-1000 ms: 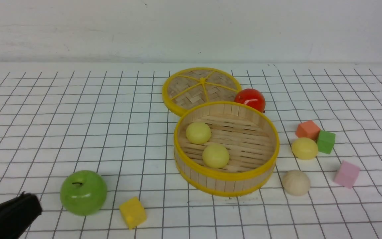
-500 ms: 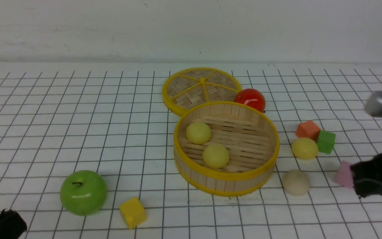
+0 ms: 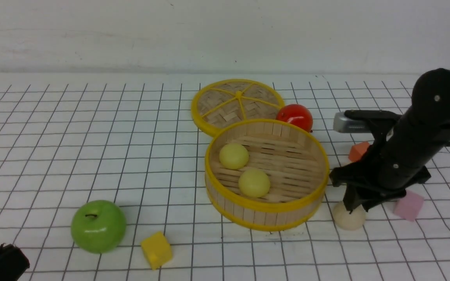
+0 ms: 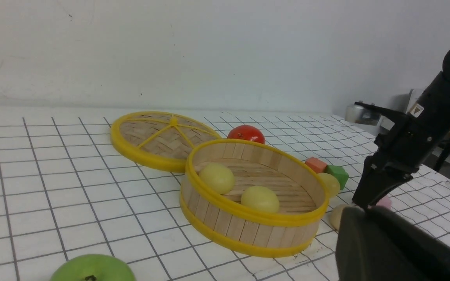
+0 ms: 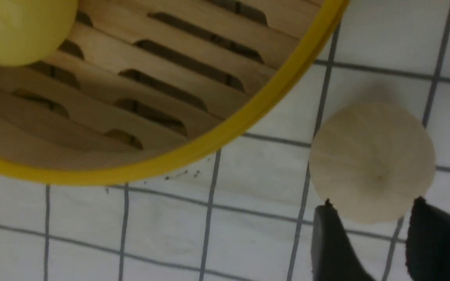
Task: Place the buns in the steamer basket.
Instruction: Use the right arm to grab a steamed stuffed bun, then use the right arm to put the steamed stuffed bun into the steamer
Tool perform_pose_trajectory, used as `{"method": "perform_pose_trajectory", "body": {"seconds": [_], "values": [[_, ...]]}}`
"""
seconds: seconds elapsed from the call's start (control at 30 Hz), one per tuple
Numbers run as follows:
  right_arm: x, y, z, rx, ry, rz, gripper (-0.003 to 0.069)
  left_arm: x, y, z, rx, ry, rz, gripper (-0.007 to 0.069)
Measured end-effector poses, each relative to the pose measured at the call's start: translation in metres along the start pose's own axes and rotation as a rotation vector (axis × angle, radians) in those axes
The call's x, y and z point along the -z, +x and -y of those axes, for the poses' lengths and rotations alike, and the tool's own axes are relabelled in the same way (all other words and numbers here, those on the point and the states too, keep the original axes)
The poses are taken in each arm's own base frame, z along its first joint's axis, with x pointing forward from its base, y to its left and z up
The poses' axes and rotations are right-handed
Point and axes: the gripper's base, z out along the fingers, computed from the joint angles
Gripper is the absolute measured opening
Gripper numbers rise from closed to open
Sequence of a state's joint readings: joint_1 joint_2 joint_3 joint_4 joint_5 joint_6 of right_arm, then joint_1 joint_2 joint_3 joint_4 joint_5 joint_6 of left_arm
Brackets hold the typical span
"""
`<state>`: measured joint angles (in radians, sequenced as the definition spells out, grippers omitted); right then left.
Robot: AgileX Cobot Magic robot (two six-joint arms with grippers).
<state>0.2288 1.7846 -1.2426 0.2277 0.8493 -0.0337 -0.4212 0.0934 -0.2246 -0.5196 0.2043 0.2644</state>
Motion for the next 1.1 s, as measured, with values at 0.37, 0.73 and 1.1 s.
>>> {"method": "perform_pose_trajectory", "body": {"seconds": [0.37, 0.73, 1.1], "values": [[-0.022, -0.006, 0.009, -0.003, 0.06, 0.007, 0.0259, 0.0, 0.0, 0.0, -0.014, -0.003, -0.001, -0.0013], [-0.022, -0.007, 0.009, 0.032, 0.061, 0.014, 0.0023, 0.0, 0.0, 0.0, -0.014, -0.003, -0.001, -0.0013], [0.043, 0.001, -0.004, 0.065, 0.023, 0.115, 0.0008, 0.0, 0.0, 0.0, -0.014, -0.003, -0.001, -0.0013]]}}
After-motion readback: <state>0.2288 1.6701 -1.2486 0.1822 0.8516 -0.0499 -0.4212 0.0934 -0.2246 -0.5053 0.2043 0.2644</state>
